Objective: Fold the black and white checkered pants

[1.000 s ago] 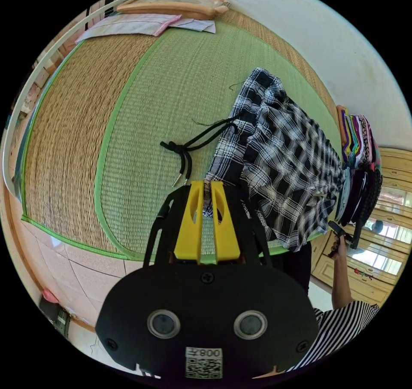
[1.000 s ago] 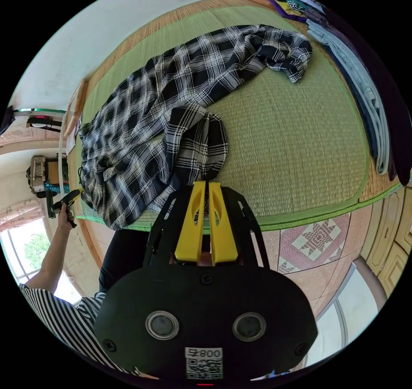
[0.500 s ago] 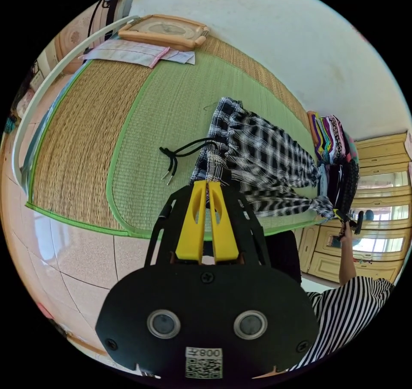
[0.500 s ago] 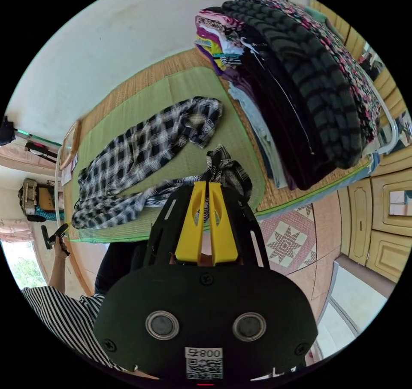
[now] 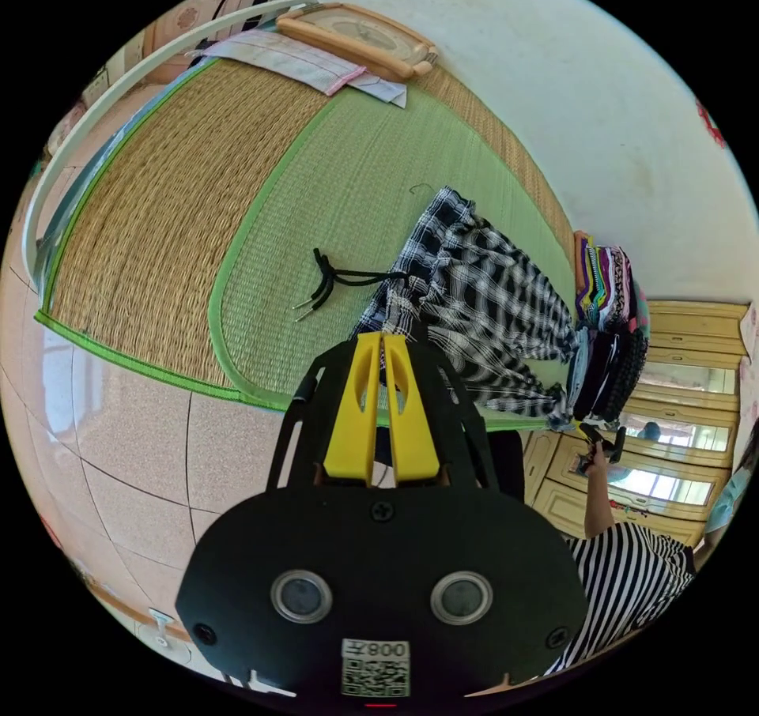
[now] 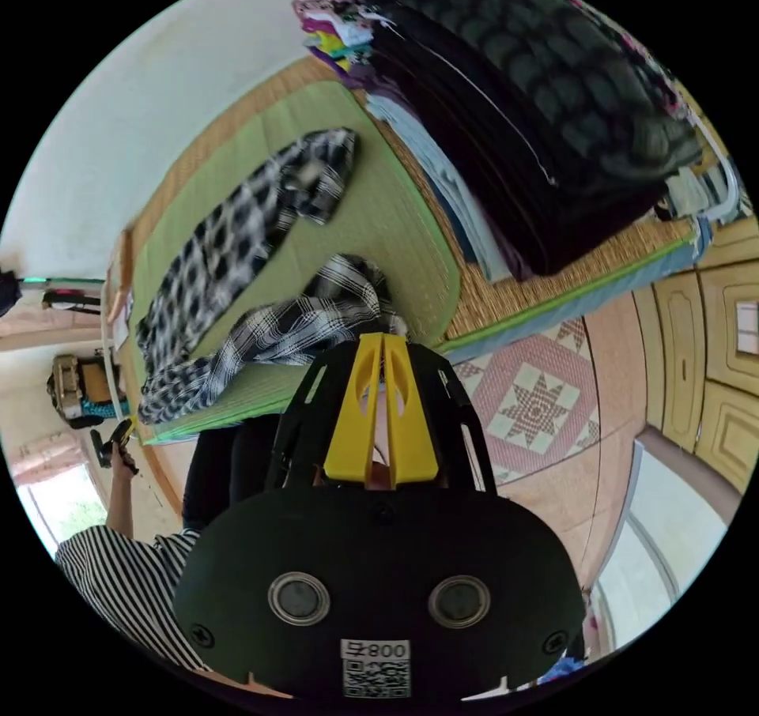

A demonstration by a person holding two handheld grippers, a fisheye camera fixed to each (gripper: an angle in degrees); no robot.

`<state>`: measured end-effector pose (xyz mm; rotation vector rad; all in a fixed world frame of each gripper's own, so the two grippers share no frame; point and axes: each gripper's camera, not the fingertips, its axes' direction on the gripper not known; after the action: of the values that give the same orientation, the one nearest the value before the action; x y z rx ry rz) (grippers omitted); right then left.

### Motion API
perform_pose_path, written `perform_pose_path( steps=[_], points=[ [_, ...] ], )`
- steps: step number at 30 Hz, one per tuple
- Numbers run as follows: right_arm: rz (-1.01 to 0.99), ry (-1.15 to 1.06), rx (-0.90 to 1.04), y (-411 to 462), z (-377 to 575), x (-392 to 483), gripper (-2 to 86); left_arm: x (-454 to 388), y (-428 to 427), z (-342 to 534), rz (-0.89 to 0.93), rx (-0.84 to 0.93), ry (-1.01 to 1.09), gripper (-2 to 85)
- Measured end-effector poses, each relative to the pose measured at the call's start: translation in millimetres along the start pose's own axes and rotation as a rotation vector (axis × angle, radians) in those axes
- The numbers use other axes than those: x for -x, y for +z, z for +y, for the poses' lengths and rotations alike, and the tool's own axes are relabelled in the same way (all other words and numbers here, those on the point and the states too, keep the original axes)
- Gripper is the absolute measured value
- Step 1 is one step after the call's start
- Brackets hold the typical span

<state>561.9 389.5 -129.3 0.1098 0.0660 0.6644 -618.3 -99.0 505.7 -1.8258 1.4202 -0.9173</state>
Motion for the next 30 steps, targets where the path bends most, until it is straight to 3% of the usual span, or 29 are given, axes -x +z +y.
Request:
perform_pose_path(
  steps=[4, 12, 16, 21, 30],
  points=[
    [-0.009, 0.027, -0.021, 7.7, 0.3, 0.0, 2.5, 5.2, 11.8, 3.1, -0.011, 0.044, -0.010, 0.2],
    [0.074, -0.161, 0.020, 31.8, -63.7, 81.8, 8.7, 9.4, 12.2, 0.9, -0.040, 0.060, -0.007, 0.2],
    [0.209, -0.145, 0.141, 72.2, -92.2, 91.7, 7.4, 12.6, 16.1, 0.6, -0.044, 0.073, -0.015, 0.2],
    [0.182, -0.151, 0.107, 58.3, -99.2, 92.4, 0.6, 15.8, 14.0, -1.2, -0.036, 0.058, -0.015, 0.2],
    [-0.184, -0.197, -0.295, -100.8, -71.1, 61.0, 0.0, 25.8, -14.5, -5.3, 0.045, -0.051, -0.016, 0.1]
  ],
)
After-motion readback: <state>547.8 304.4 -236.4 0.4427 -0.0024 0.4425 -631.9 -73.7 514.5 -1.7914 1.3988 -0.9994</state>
